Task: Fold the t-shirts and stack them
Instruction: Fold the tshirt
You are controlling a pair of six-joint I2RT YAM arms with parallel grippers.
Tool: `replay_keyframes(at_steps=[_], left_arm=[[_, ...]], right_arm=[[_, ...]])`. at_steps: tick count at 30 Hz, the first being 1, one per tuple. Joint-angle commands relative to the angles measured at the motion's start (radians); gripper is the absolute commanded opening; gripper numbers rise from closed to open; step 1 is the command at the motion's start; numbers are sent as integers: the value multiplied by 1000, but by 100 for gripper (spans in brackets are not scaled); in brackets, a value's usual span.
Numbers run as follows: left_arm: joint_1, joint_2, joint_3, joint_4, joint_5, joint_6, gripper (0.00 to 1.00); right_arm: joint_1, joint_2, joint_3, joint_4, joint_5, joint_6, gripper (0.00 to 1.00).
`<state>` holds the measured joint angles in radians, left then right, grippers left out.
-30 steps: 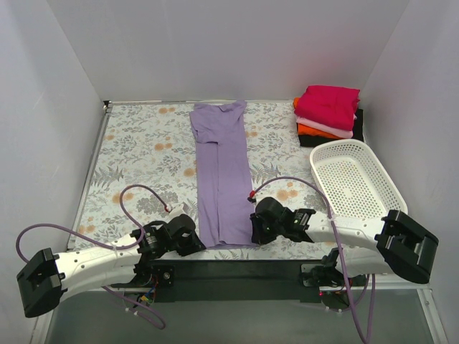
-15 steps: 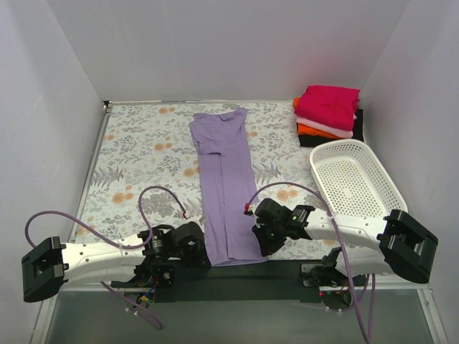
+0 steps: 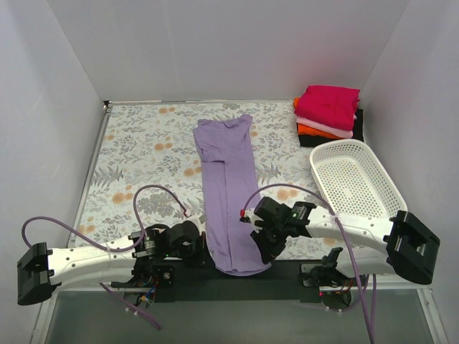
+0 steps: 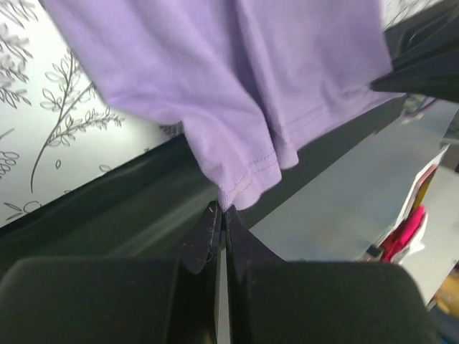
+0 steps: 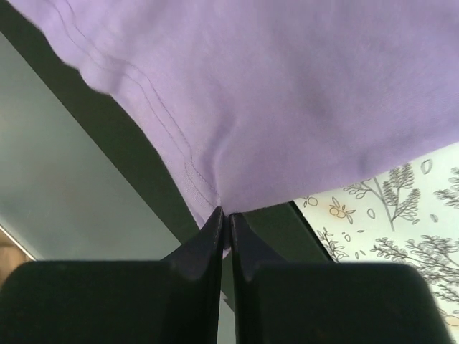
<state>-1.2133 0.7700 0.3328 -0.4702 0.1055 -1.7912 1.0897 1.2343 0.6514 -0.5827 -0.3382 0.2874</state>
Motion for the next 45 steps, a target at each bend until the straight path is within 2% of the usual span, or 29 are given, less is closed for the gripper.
replay_keyframes(at_steps=[1, 7, 12, 17, 18, 24, 30, 34, 45], left_arm=[[-3, -3, 37, 1, -154, -59, 0], [-3, 23, 49, 39, -271, -82, 0], [-2, 29, 91, 60, -446, -48, 0], [44, 121, 181, 154, -570, 85, 0], [84, 161, 210, 162, -599, 110, 0], [299, 244, 229, 301, -503, 303, 0], [457, 391, 268, 442, -405, 420, 0], [521, 509, 314, 536, -357, 481, 0], [669, 733, 457, 602, -274, 533, 0]], right_arm=[[0, -27, 82, -19, 108, 1, 1], [-68, -7, 142, 29, 228, 4, 1], [-132, 71, 188, 118, 283, -17, 1], [-204, 160, 255, 199, 315, -63, 1], [-215, 200, 296, 202, 320, -71, 1], [-292, 348, 433, 215, 334, -122, 1], [-349, 462, 540, 216, 380, -148, 1], [-396, 514, 602, 216, 386, -166, 1], [-490, 634, 738, 215, 372, -214, 1]])
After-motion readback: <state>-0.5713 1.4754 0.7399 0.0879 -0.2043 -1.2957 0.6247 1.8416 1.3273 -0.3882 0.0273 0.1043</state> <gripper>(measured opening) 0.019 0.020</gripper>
